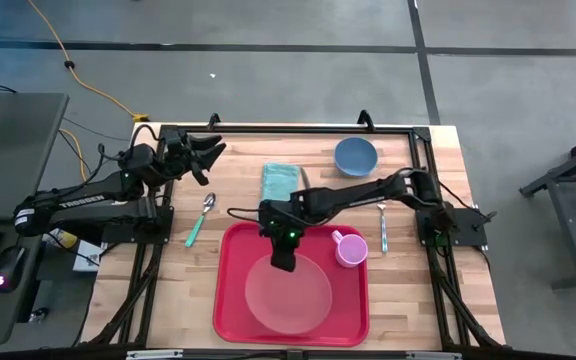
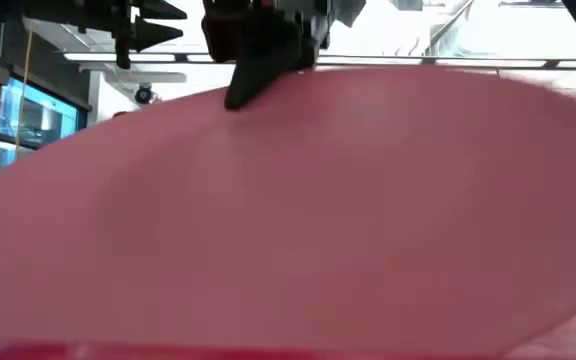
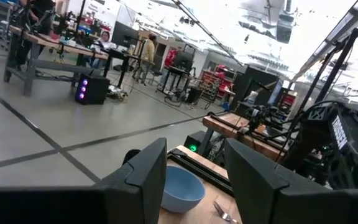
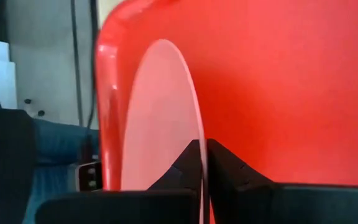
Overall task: Set up tray
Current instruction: Put the pink plate on the red serving tray to the bottom left of the pink mug
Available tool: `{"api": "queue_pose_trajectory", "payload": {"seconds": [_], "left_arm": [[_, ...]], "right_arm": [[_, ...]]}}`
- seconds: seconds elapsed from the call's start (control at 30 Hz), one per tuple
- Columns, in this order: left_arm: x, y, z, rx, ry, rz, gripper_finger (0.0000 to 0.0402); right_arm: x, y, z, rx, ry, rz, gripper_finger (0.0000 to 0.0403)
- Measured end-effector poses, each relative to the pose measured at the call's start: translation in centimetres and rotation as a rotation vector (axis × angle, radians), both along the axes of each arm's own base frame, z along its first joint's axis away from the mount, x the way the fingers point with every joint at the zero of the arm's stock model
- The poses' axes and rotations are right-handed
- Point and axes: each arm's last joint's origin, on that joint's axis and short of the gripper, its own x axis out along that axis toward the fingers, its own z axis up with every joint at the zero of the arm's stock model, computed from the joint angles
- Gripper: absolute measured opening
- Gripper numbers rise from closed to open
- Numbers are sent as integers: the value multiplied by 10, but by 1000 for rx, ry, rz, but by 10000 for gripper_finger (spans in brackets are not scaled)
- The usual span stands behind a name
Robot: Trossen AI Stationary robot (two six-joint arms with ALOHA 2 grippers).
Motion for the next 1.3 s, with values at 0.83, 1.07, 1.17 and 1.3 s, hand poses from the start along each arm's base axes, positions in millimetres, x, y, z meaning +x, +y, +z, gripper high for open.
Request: {"api": "queue_pose_trajectory", "payload": {"seconds": [0.83,1.07,1.17,1.3], "left_arm": [[0,0,-1,-17,-2,-21,193],[0,0,-1,-19,6,-20,193],[1,0,-2,-21,12,-20,193],[1,0,-3,-26,24,-20,193]], "right_arm": [[-26,-27,-37,-67,287,-22,1],[-28,-23,-49,-41,289,-13,1],[-26,-23,-48,-39,264,-13,1],[-24,-22,-46,-35,227,10,4]]}}
